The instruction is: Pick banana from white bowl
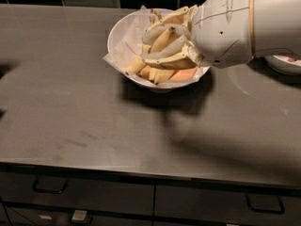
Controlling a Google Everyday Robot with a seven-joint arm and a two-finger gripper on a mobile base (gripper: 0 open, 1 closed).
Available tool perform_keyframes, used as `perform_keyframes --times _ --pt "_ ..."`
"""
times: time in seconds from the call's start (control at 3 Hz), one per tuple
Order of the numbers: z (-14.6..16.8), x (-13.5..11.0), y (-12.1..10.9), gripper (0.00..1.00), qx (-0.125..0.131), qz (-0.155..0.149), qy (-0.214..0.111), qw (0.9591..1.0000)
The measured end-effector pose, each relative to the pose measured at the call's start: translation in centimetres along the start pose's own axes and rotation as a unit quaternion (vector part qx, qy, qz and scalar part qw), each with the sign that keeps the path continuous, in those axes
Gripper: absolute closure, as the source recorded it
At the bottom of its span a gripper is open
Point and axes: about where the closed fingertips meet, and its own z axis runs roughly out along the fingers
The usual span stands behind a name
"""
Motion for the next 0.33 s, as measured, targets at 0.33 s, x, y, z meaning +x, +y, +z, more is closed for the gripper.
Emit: perform_keyframes --times 0.33 --pt "0.00 0.00 0.00 1.00 0.000 0.000 0.000 1.0000"
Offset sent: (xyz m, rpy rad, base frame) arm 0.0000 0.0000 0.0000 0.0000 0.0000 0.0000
